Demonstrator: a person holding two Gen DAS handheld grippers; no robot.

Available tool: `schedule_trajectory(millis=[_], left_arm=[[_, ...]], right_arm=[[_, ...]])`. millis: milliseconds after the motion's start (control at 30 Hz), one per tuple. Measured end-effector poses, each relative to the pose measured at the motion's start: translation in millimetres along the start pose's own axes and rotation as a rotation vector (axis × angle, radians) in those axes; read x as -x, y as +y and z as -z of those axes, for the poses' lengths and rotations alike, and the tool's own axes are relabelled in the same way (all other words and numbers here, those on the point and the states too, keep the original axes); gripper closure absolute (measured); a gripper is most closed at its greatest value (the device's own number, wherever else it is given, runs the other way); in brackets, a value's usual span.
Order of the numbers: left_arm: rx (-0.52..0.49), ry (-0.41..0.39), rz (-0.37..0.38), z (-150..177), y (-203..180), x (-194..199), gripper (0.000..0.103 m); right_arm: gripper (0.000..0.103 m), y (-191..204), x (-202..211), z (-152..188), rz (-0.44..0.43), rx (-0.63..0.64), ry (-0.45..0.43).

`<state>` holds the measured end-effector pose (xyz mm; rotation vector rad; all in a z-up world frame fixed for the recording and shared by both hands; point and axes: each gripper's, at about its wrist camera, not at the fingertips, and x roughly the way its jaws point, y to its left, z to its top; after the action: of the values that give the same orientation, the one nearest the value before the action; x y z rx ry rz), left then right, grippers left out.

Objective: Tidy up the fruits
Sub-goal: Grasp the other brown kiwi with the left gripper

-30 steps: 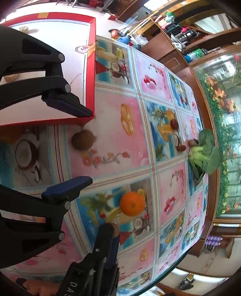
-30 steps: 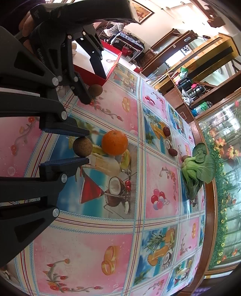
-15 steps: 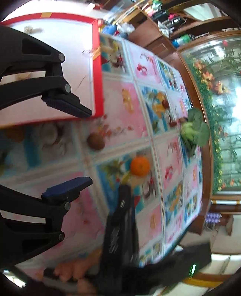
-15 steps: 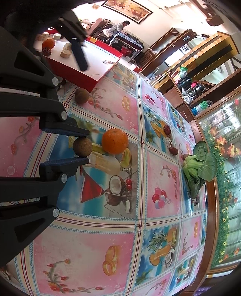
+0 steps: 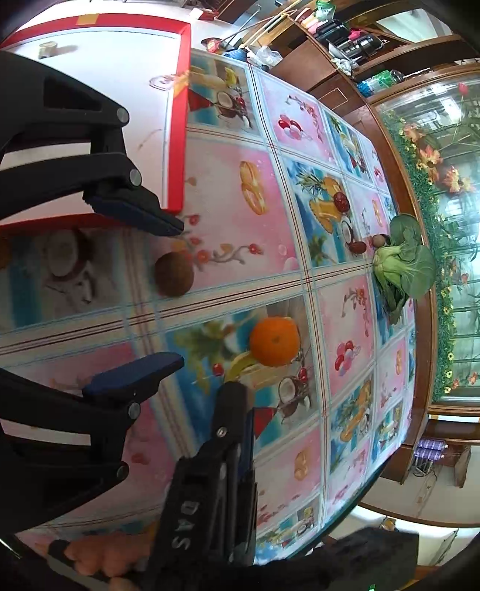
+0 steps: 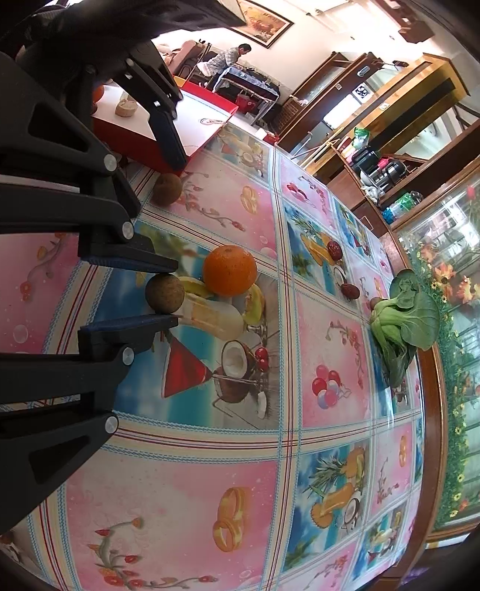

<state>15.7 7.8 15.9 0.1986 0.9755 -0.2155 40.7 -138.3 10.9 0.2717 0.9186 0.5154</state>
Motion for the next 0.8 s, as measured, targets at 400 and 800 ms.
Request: schedule_trajectory(millis=[400,800], left_arm=[[-0.024,0.014,0.036,-3.2,-5.9,-9.0,0.061],[-0.016,0.008,0.054,-4.1,-10.5,-8.9,0.075]], right_arm=[[0.082,-0.5,-0.6,-1.0,-0.003,-0.005,0.001],[0.082,0.9,-0.8,-0.8,0.001,0.005,0.003]])
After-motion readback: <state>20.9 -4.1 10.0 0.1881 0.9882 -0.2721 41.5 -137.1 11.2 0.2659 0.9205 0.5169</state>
